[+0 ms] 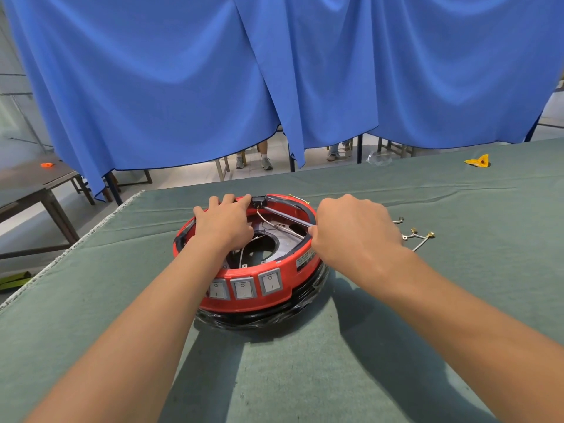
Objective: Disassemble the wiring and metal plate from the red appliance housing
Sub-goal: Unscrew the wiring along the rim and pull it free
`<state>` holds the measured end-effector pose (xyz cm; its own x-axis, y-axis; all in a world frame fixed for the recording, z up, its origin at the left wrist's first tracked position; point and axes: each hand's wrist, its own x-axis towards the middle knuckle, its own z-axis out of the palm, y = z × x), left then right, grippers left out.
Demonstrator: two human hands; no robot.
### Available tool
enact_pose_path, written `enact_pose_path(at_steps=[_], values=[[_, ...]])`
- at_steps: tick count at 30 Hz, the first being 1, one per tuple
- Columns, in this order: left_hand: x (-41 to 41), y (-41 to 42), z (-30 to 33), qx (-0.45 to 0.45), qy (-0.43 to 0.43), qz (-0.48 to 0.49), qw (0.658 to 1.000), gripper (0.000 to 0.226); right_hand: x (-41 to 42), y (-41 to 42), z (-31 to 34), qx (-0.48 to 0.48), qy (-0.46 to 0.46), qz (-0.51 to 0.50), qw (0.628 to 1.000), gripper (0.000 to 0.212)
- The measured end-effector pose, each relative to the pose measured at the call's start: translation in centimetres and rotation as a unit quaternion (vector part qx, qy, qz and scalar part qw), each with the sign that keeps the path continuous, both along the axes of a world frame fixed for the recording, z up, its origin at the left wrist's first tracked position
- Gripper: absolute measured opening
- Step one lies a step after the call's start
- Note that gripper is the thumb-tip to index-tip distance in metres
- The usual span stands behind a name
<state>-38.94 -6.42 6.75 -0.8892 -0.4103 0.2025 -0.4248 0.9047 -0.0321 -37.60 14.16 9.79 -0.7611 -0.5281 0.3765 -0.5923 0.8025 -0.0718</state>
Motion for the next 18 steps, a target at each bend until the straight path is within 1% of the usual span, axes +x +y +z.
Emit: enact_pose_path(at_steps=[5, 18], values=[[0.0, -0.1, 0.0, -0.001, 0.004, 0.0, 1.0, 0.069, -0.5, 0.0, -0.2, 0.013, 0.015, 0.004, 1.0, 0.021], [0.0, -0.3, 0.2, 0.009, 0.013, 0.001, 1.0, 0.065, -1.3, 0.1, -0.3, 0.034, 0.027, 0.022, 0.999, 0.024]])
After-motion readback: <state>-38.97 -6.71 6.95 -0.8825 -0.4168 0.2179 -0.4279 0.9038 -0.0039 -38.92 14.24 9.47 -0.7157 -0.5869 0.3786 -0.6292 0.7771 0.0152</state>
